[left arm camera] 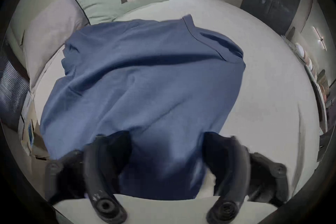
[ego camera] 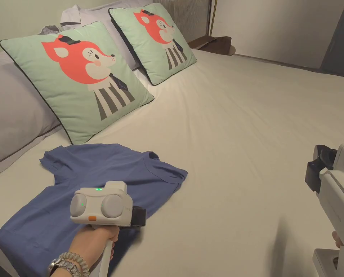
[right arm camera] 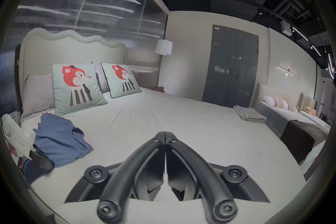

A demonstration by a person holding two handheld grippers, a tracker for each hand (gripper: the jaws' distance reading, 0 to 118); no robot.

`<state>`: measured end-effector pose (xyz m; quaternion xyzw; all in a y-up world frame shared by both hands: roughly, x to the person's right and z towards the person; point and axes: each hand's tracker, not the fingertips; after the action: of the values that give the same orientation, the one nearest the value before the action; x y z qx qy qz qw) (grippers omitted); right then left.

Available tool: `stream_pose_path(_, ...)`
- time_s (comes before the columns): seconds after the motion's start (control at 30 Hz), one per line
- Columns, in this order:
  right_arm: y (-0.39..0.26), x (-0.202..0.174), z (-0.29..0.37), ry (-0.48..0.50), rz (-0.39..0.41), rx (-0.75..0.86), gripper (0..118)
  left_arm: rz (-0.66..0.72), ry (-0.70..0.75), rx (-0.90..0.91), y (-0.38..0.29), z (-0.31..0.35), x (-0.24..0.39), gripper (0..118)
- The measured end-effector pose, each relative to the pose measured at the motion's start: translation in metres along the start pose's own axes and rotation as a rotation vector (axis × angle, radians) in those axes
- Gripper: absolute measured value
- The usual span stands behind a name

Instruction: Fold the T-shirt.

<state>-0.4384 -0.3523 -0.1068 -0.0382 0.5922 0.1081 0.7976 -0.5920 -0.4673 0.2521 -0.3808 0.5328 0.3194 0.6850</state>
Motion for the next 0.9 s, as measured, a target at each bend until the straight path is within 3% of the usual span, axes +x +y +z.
stream_pose_path(0.03,0.0,0.0,0.0,0.001,0.0,0.0,0,0.017,0.003,0.016,0.002,0.004,-0.004,17)
stream_pose_path(0.13,0.001,0.0,0.003,0.005,-0.002,0.0,0,0.086,0.027,0.015,0.008,0.008,-0.019,8)
stream_pose_path(0.17,0.001,0.001,0.004,0.005,-0.002,0.001,0,0.115,-0.045,-0.007,0.01,0.009,-0.025,8)
stream_pose_path(0.4,0.007,0.006,0.012,0.005,-0.009,0.015,0,0.095,-0.029,0.064,0.011,0.041,-0.018,8)
stream_pose_path(0.63,0.017,0.021,0.024,-0.009,-0.031,0.051,0,0.084,-0.094,0.26,0.028,0.116,-0.011,8)
stream_pose_path(0.9,0.031,0.057,0.059,-0.058,-0.071,0.119,0,-0.007,-0.27,0.49,0.062,0.206,0.062,8)
